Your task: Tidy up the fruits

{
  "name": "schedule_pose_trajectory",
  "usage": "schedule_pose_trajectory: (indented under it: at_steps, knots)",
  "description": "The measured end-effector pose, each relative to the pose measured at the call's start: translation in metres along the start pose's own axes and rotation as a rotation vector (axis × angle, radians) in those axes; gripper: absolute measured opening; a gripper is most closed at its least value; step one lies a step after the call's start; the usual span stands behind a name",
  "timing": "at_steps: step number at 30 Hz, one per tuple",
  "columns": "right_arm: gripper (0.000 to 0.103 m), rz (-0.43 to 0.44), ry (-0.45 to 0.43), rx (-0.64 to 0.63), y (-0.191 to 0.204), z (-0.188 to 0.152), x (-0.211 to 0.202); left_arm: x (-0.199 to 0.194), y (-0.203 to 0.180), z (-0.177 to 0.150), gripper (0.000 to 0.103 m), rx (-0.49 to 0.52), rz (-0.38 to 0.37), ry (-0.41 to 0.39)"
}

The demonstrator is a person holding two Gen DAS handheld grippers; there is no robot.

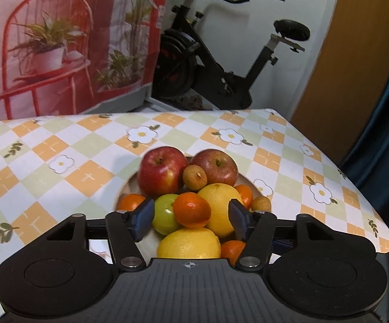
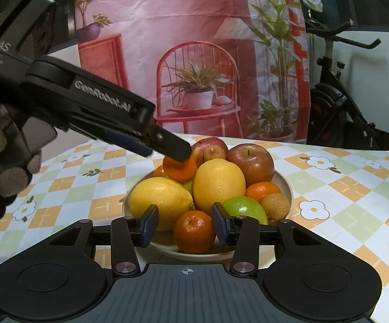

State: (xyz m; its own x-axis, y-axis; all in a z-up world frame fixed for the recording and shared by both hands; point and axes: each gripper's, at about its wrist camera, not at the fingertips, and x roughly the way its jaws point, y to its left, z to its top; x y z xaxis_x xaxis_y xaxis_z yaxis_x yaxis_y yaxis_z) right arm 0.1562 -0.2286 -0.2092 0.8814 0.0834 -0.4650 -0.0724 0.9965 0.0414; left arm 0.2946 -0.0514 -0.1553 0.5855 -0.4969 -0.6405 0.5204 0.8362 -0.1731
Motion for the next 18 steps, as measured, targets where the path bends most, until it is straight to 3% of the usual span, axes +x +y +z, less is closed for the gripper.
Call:
schedule_pose_trajectory:
  at_steps: [3, 5, 7, 9, 14, 16, 18]
  knots:
    - [0.044, 0.000, 0.007, -0.006, 0.001, 0.001, -0.002, -0.013, 0.003, 0.000, 0.070, -0.015, 0.034, -0.024]
    - [0.049, -0.001, 0.000, 0.021, 0.000, 0.005, -0.005, -0.026, 0.006, -0.001, 0.078, -0.029, 0.043, -0.056]
    - [0.062, -0.013, -0.015, 0.043, -0.001, 0.009, -0.009, -0.036, 0.008, -0.001, 0.088, -0.031, 0.062, -0.086]
    - [0.065, -0.033, -0.027, 0.036, 0.000, 0.014, -0.014, -0.048, 0.008, -0.001, 0.092, -0.027, 0.088, -0.113]
    - [0.084, -0.072, -0.051, 0.038, 0.003, 0.026, -0.028, -0.069, 0.009, -0.002, 0.094, -0.036, 0.137, -0.146]
    - [0.101, -0.069, -0.055, 0.049, 0.003, 0.031, -0.035, -0.077, 0.011, -0.003, 0.095, -0.045, 0.147, -0.160]
    - [0.102, -0.061, -0.059, 0.065, 0.003, 0.038, -0.042, -0.087, 0.011, -0.003, 0.097, -0.050, 0.153, -0.171]
